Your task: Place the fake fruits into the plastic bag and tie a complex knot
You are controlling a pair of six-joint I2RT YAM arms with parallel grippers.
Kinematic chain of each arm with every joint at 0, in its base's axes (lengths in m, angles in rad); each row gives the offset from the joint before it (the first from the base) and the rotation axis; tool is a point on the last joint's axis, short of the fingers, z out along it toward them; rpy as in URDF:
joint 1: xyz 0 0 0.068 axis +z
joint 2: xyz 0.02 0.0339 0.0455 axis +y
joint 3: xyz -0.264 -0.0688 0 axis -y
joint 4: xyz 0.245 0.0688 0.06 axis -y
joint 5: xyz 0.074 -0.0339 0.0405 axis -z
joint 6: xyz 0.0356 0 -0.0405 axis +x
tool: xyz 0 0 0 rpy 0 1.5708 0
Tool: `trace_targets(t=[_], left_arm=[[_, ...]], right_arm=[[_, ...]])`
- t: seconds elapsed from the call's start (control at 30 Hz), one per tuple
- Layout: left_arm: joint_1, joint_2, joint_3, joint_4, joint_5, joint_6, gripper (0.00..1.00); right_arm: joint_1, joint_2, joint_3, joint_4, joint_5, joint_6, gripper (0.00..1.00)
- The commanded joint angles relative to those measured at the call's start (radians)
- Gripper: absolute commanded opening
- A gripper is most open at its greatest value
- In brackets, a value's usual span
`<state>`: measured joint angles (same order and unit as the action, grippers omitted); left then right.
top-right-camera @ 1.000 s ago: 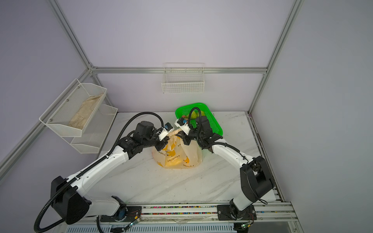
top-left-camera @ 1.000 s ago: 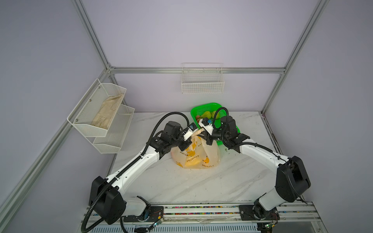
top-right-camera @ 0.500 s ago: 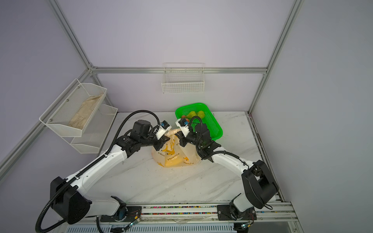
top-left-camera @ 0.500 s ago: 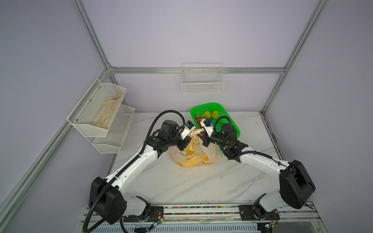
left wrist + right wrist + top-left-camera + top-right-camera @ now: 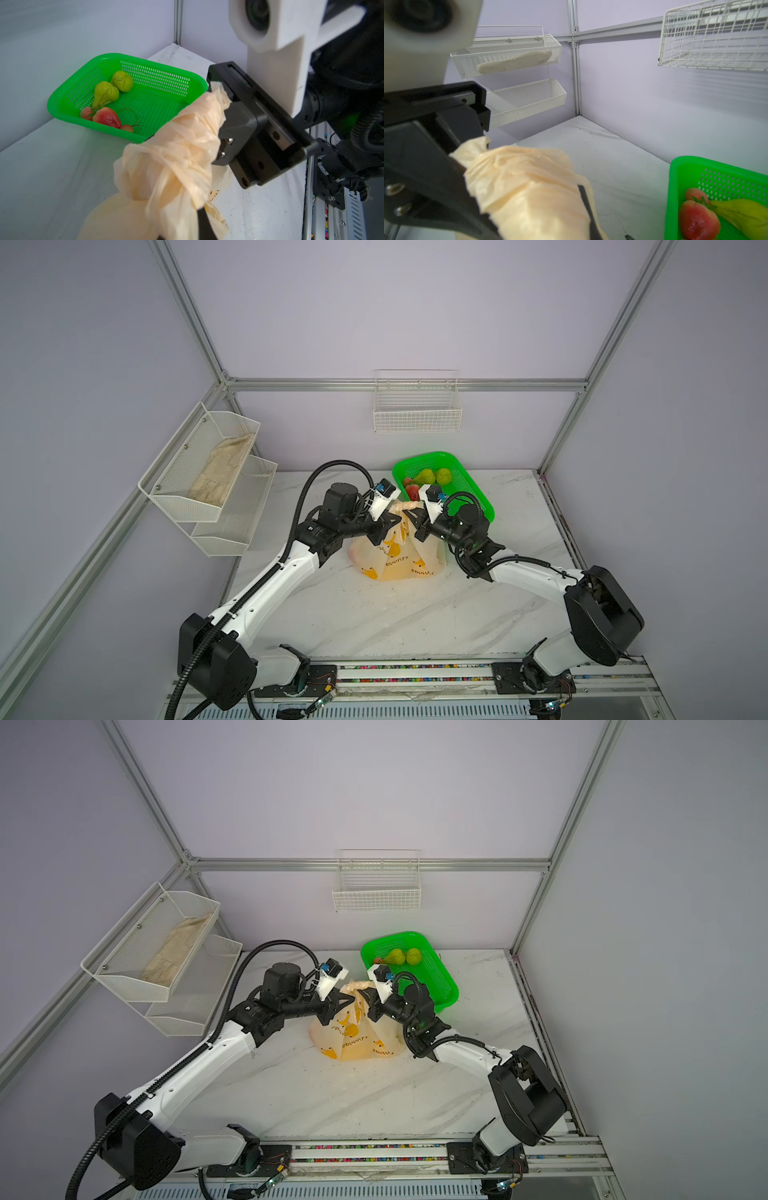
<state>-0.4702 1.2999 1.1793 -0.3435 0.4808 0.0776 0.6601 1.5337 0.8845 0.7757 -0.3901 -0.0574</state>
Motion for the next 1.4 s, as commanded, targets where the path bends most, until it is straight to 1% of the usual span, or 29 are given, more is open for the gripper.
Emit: trace_targets(t=[0.0,0.07,0.1,0.17,0.27,0.3,0.37,0.47,0.57,0.67,0.73,0.8,0.87,0.97,1.0,1.07,1.13,1.2,1.23,1.3,1.37], left_arm=[[0.021,-0.043,-0.039,0.108,0.06,-0.066,0.08],[0.021,-0.039,-0.038,0.1,0.077,-0.066,0.09],[0.02,-0.035,-0.042,0.1,0.078,-0.068,0.09],[0.021,-0.023,-0.052,0.101,0.09,-0.067,0.1],[0.021,0.007,-0.066,0.109,0.16,-0.061,0.11],[0.021,0.017,-0.07,0.112,0.179,-0.063,0.12],[0.016,0.032,-0.083,0.124,0.189,-0.085,0.15],[0.009,0.032,-0.113,0.132,0.179,-0.085,0.22],[0.005,0.011,-0.148,0.146,0.16,-0.068,0.34],[0.005,-0.021,-0.158,0.13,0.144,-0.044,0.47],[0.007,-0.041,-0.151,0.087,0.124,-0.02,0.56],[0.011,-0.058,-0.134,0.021,0.101,0.008,0.7],[0.018,-0.077,-0.115,-0.039,0.051,0.022,0.8],[0.026,-0.124,-0.098,-0.096,0.001,0.05,0.94],[0.03,-0.143,-0.095,-0.106,-0.009,0.057,0.96],[0.041,-0.169,-0.088,-0.127,-0.004,0.079,0.98],[0.057,-0.192,-0.078,-0.144,-0.016,0.094,0.98],[0.087,-0.212,-0.073,-0.146,-0.015,0.098,0.94],[0.101,-0.218,-0.07,-0.145,-0.016,0.101,0.91],[0.123,-0.221,-0.055,-0.15,-0.038,0.119,0.8],[0.132,-0.214,-0.034,-0.17,-0.121,0.168,0.67]], right_arm=[[0.006,0.016,-0.017,0.053,-0.035,-0.108,0.0],[0.007,0.019,-0.012,0.042,-0.023,-0.123,0.0],[0.007,0.021,-0.01,0.047,-0.013,-0.111,0.0],[0.008,0.032,-0.006,0.087,-0.021,-0.058,0.0],[0.025,0.05,0.002,0.113,0.018,-0.002,0.0],[0.034,0.054,-0.001,0.129,0.045,0.016,0.0],[0.042,0.066,-0.011,0.17,0.06,0.047,0.0],[0.044,0.071,-0.035,0.23,0.077,0.106,0.0],[0.045,0.079,-0.067,0.305,0.057,0.149,0.0],[0.046,0.095,-0.093,0.349,0.022,0.153,0.0],[0.044,0.093,-0.114,0.365,0.01,0.129,0.0],[0.043,0.09,-0.131,0.381,-0.001,0.092,0.0],[0.044,0.089,-0.135,0.379,-0.009,0.06,0.0],[0.044,0.097,-0.134,0.38,-0.032,0.027,0.0],[0.044,0.1,-0.131,0.378,-0.033,0.027,0.0],[0.044,0.101,-0.13,0.378,-0.038,0.013,0.0],[0.044,0.096,-0.127,0.368,-0.04,0.002,0.0],[0.044,0.092,-0.121,0.343,-0.044,-0.028,0.0],[0.044,0.092,-0.119,0.335,-0.047,-0.04,0.0],[0.042,0.094,-0.114,0.328,-0.062,-0.058,0.0],[0.042,0.091,-0.099,0.308,-0.072,-0.066,0.0]])
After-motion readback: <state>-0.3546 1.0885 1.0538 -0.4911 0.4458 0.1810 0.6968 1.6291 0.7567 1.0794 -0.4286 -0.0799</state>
